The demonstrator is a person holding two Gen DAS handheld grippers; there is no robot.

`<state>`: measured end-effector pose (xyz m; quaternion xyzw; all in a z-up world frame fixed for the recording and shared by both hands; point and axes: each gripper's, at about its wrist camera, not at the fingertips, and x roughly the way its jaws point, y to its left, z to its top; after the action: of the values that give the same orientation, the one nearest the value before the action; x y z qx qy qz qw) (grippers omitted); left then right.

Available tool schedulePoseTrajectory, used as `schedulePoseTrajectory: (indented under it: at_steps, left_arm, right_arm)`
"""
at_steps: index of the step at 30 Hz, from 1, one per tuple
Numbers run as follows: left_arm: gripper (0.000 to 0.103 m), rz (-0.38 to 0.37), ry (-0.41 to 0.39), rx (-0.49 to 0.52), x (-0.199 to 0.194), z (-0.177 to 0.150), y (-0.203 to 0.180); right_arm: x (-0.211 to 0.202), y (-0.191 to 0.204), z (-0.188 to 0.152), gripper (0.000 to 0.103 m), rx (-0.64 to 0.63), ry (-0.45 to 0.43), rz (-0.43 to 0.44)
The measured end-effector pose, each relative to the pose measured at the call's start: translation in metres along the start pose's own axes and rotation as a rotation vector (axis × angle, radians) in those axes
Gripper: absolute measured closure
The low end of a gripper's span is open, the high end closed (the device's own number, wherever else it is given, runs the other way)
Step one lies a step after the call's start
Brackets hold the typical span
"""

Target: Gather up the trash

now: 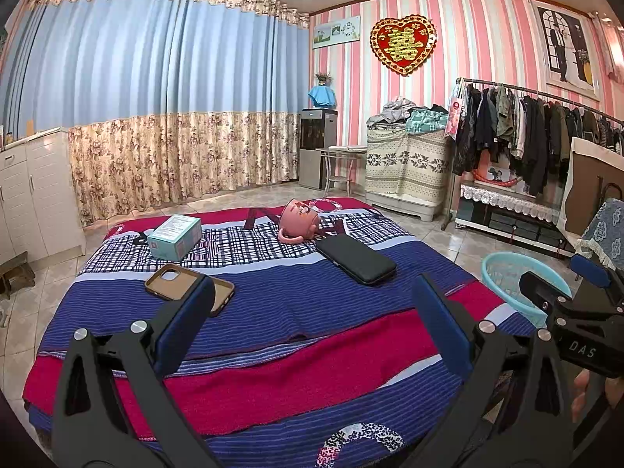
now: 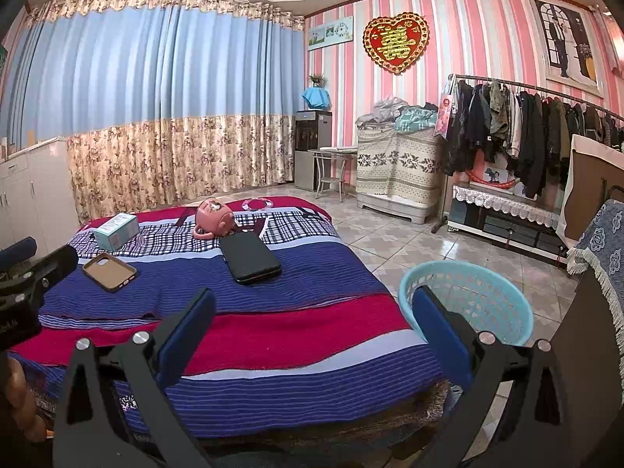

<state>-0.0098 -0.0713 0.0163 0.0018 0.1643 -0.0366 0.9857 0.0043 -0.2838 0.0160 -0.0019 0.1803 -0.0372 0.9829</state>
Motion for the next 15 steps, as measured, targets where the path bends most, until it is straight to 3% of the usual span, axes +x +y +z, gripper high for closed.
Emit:
schedulePoseTrajectory:
  at_steps: [15]
  left_arm:
    - [0.005,0.0,-0.002,0.0,-0.0002,-0.0002,0.0003]
  right_arm:
    - [-0.0009,-0.0028,-0.0006,0.005,0.001,-0.001,0.0]
